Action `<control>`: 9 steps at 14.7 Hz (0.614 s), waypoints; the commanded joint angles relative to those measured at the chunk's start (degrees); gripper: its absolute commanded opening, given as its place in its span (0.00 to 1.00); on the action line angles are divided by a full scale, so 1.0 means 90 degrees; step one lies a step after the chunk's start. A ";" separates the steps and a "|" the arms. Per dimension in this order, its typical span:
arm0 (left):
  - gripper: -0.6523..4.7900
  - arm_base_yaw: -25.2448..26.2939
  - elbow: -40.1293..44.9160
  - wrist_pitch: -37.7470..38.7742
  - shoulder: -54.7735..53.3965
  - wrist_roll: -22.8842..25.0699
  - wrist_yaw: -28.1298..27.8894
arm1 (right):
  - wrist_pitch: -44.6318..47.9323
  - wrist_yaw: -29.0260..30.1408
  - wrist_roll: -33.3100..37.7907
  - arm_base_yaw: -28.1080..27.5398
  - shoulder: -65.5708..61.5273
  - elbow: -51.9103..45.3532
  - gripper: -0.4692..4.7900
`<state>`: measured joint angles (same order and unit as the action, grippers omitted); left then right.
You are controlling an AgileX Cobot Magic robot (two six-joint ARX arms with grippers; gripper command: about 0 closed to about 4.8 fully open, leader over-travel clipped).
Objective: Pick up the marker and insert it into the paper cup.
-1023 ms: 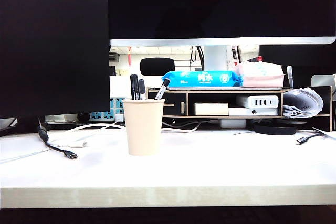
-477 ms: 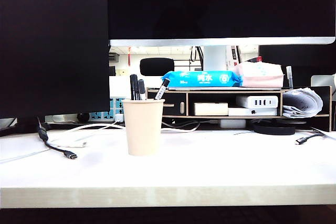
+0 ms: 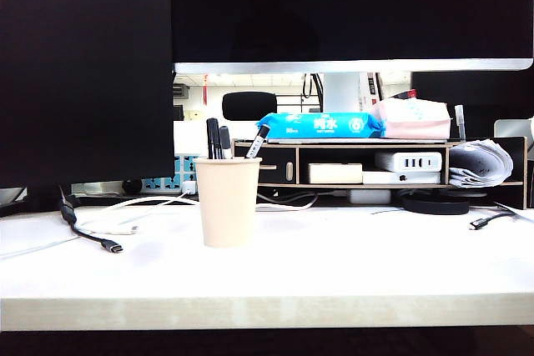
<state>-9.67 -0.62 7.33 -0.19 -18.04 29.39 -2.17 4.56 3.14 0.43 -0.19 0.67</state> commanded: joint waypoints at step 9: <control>0.11 0.0027 0.0010 -0.0430 0.0000 0.1236 -0.3116 | 0.0078 0.0007 0.0005 0.0002 0.0000 -0.0027 0.09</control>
<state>-9.52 -0.54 5.85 -0.19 -6.24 3.33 -2.15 4.56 3.14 0.45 -0.19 0.67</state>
